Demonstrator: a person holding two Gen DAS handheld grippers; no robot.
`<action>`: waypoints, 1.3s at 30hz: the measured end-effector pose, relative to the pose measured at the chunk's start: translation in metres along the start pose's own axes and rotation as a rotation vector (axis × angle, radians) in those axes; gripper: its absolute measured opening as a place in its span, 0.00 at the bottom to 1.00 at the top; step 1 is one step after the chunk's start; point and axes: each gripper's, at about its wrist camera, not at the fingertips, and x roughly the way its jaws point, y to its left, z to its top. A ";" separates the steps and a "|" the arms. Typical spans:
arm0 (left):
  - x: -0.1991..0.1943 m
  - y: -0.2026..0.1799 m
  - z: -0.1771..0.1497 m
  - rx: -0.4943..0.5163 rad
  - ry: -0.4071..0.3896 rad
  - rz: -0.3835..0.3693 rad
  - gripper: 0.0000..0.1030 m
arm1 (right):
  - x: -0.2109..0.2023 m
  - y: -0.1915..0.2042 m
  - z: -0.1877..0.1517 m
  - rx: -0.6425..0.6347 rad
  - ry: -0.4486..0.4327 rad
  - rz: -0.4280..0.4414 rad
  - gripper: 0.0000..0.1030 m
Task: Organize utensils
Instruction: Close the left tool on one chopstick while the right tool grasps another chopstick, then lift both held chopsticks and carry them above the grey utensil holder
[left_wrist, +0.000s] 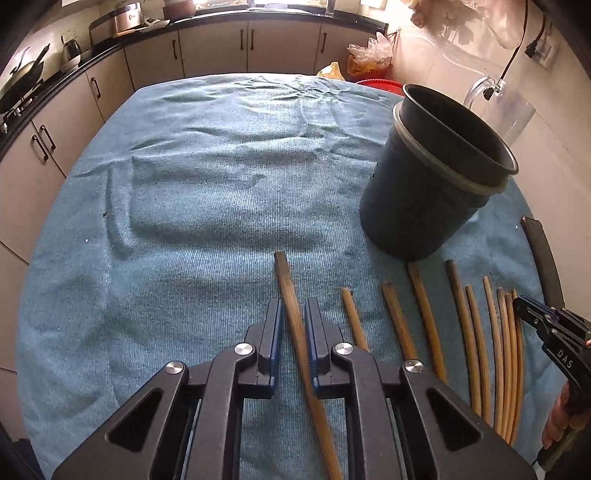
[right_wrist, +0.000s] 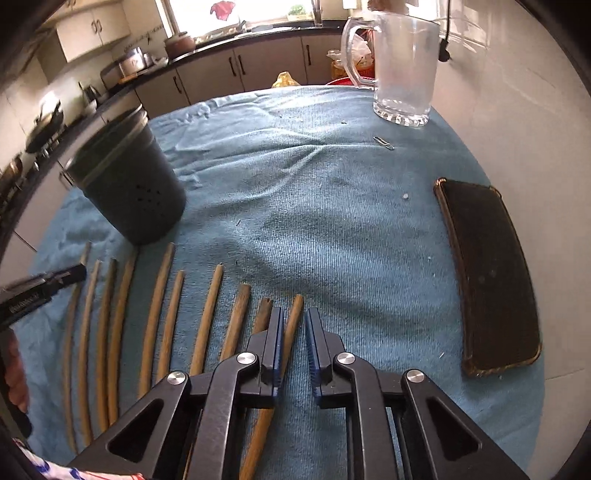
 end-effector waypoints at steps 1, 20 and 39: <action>0.001 0.001 0.003 -0.005 0.006 0.001 0.11 | 0.002 0.002 0.003 -0.005 0.009 -0.011 0.12; -0.050 -0.002 -0.006 -0.005 -0.126 -0.038 0.07 | -0.032 0.002 0.006 0.018 -0.085 0.030 0.05; -0.219 -0.036 -0.096 0.073 -0.526 -0.052 0.07 | -0.195 0.018 -0.065 -0.040 -0.455 0.042 0.05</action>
